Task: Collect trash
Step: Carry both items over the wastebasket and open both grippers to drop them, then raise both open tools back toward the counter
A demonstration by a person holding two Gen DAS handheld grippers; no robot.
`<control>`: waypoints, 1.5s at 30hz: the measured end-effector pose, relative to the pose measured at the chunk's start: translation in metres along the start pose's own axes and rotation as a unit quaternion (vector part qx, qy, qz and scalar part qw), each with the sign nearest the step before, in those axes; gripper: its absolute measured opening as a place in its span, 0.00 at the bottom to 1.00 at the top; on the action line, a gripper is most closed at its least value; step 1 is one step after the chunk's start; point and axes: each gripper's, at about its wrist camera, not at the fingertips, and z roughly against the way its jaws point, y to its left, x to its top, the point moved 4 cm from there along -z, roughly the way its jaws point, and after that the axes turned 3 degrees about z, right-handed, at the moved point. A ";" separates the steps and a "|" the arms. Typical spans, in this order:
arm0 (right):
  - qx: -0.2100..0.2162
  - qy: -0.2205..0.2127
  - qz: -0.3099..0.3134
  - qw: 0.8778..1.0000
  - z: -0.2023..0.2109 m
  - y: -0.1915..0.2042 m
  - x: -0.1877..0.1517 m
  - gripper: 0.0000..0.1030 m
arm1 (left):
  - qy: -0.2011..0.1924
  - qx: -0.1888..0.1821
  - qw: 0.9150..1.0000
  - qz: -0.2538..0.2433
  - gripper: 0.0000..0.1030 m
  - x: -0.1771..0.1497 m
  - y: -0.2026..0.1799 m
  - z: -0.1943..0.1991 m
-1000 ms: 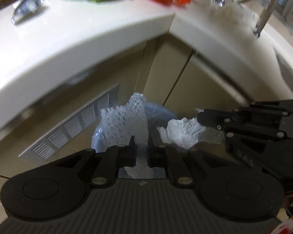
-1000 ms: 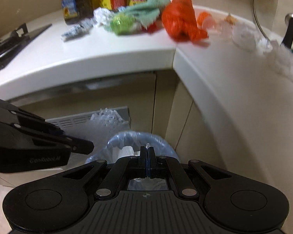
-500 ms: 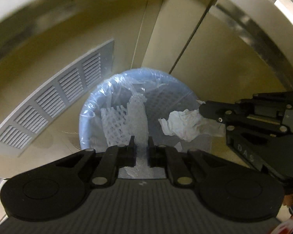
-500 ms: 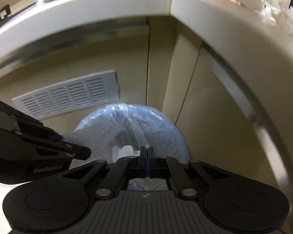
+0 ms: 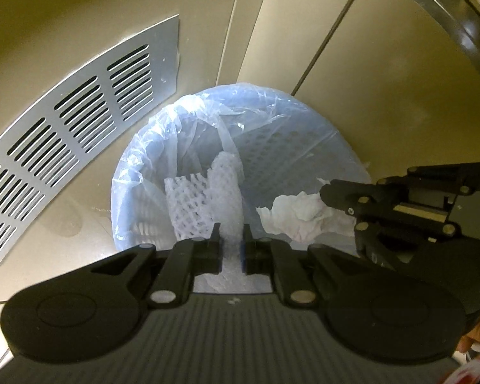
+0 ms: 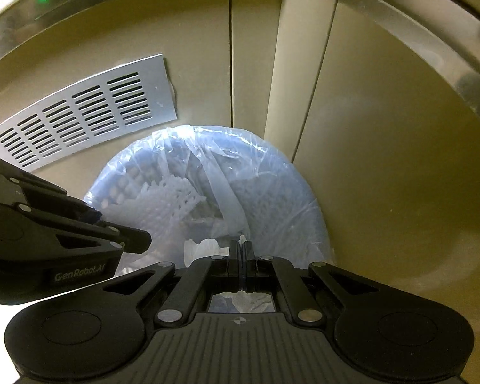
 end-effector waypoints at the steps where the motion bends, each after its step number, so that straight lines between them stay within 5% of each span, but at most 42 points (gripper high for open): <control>1: 0.000 0.001 0.000 1.000 -0.002 0.000 0.000 0.00 | 0.000 -0.001 1.000 0.000 0.09 0.001 0.000 -0.002; 3: 0.000 0.002 -0.002 1.000 -0.005 -0.002 0.001 0.00 | -0.002 0.003 1.000 -0.001 0.11 0.002 0.001 -0.002; 7: -0.003 0.000 -0.003 1.000 -0.008 0.001 0.002 0.00 | -0.013 0.016 1.000 0.005 0.57 0.002 0.006 0.002; 24: 0.004 -0.007 -0.004 1.000 -0.006 0.010 0.007 0.01 | -0.029 0.052 0.998 0.008 0.57 -0.007 0.024 0.029; 30: 0.007 -0.013 -0.006 1.000 -0.008 0.009 0.008 0.02 | -0.029 0.064 0.997 0.010 0.65 -0.013 0.030 0.030; 31: 0.007 -0.013 -0.007 1.000 -0.008 0.010 0.008 0.06 | -0.029 0.066 0.997 0.011 0.66 -0.015 0.031 0.031; 33: 0.004 -0.014 -0.008 1.000 -0.007 0.010 0.008 0.32 | -0.030 0.069 0.997 0.013 0.69 -0.017 0.033 0.033; 34: 0.004 -0.018 -0.012 1.000 -0.005 0.009 0.009 0.54 | -0.032 0.070 0.997 0.015 0.72 -0.018 0.034 0.034; 35: 0.003 -0.024 -0.017 1.000 -0.002 0.008 0.009 0.58 | -0.034 0.071 0.997 0.016 0.73 -0.020 0.035 0.036; 45: 0.025 -0.041 -0.028 0.998 0.039 0.013 0.026 0.58 | -0.057 0.071 0.996 0.027 0.75 -0.026 0.039 0.075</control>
